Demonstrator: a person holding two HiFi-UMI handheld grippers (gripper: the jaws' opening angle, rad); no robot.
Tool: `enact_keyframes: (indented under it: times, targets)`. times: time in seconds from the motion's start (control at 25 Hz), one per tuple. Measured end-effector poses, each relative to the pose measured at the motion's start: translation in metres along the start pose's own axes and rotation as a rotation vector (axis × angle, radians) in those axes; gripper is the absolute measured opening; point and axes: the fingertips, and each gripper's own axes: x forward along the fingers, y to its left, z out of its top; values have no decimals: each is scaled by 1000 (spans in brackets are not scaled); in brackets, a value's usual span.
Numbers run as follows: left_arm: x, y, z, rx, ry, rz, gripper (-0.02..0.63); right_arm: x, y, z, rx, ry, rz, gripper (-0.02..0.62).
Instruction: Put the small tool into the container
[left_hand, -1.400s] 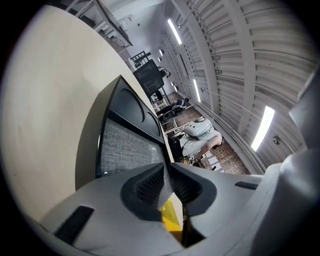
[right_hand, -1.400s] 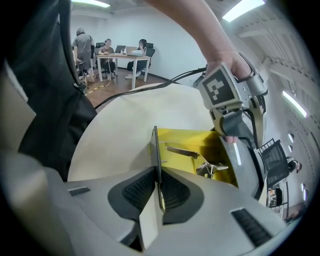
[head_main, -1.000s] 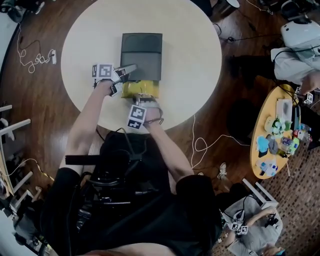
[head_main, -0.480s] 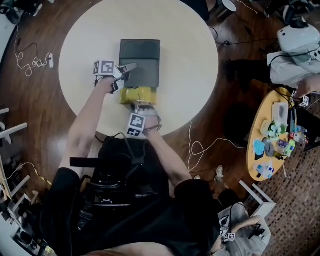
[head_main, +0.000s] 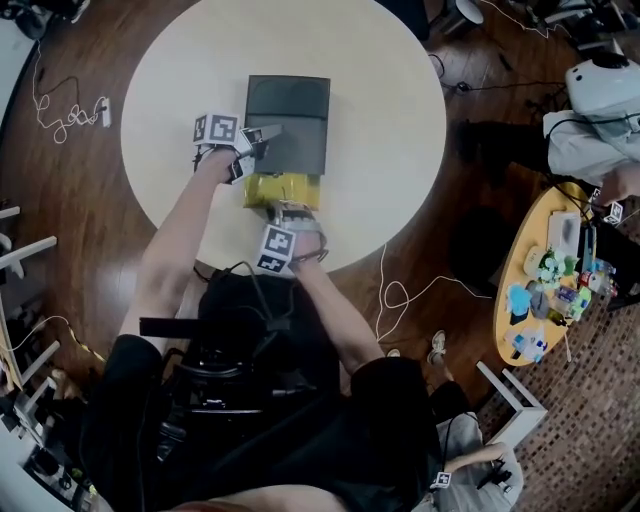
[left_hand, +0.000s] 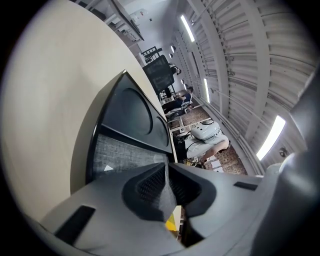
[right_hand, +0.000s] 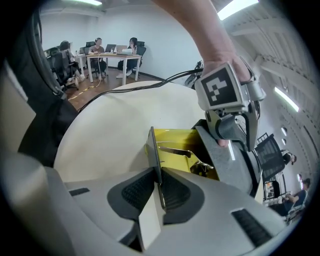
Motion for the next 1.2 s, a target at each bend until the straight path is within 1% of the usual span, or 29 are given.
enact_keyframes:
  times: [0.16, 0.28, 0.4, 0.44, 0.56, 0.64, 0.8, 0.96, 1.04, 1.2]
  targets:
    - [-3, 0, 4, 6, -3, 9, 21, -2, -2, 3, -15, 13, -8, 54]
    - [-1, -1, 3, 2, 1, 10, 20, -8, 11, -1, -39, 21, -3, 53]
    - [0, 0, 0, -1, 8, 11, 20, -8, 18, -4, -30, 9, 10, 52]
    - [-1, 0, -1, -1, 9, 12, 20, -4, 10, -3, -21, 8, 3, 52]
    - [-2, 0, 1, 0, 9, 13, 20, 13, -41, 4, 19, 15, -45, 57]
    - [-1, 0, 1, -3, 13, 18, 14, 16, -57, 5, 19, 21, -58, 57]
    - [1, 1, 1, -4, 24, 24, 6, 16, -58, 5, 7, 22, -72, 58]
    - [-1, 1, 0, -4, 21, 24, 5, 18, -56, 6, 6, 9, -55, 58]
    - [-1, 2, -3, -5, 19, 28, 5, 20, -62, 6, 20, 13, -49, 58]
    - [-1, 1, 1, -4, 23, 33, 2, 21, -72, 7, 11, 20, -66, 58]
